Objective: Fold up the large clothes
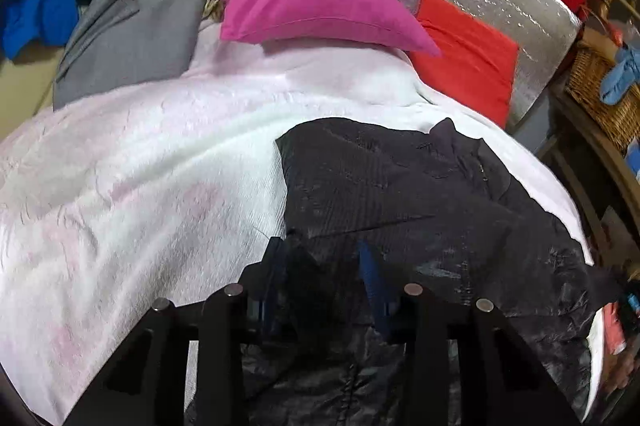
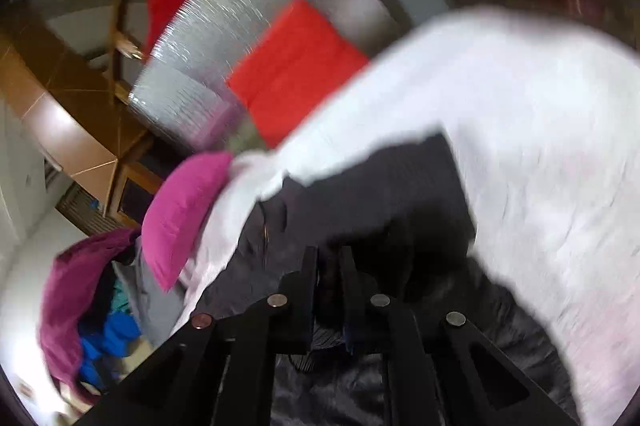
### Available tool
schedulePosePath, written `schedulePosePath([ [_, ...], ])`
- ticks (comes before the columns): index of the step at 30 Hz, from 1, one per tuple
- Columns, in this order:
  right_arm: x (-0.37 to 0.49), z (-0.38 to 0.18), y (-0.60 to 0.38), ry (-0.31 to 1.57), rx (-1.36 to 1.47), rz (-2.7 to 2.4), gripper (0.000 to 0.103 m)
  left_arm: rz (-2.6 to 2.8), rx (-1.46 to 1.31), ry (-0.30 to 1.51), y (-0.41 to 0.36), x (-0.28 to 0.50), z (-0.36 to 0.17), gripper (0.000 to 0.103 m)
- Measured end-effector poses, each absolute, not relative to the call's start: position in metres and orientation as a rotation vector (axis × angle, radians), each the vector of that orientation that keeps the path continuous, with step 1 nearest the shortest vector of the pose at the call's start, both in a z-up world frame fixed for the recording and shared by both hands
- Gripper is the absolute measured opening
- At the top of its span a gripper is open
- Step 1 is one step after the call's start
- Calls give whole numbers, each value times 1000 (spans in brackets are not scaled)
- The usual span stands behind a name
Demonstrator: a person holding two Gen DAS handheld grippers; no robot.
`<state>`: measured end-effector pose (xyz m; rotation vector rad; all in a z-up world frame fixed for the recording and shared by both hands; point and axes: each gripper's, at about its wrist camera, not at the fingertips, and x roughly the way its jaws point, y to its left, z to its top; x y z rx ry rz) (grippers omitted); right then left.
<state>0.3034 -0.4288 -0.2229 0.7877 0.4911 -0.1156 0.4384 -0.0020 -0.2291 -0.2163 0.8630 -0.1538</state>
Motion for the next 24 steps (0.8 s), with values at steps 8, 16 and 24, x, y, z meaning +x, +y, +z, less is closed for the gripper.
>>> schedulePosePath([
  [8,300,-253,-461,621,886,-213,15,-141,-279,910,7,444,-235,48],
  [16,268,-217,-429,565,828,-53,73,-247,-254,817,-5,424,-206,67],
  [24,275,-248,-387,709,907,59,71,-444,-309,966,-39,409,-227,67],
])
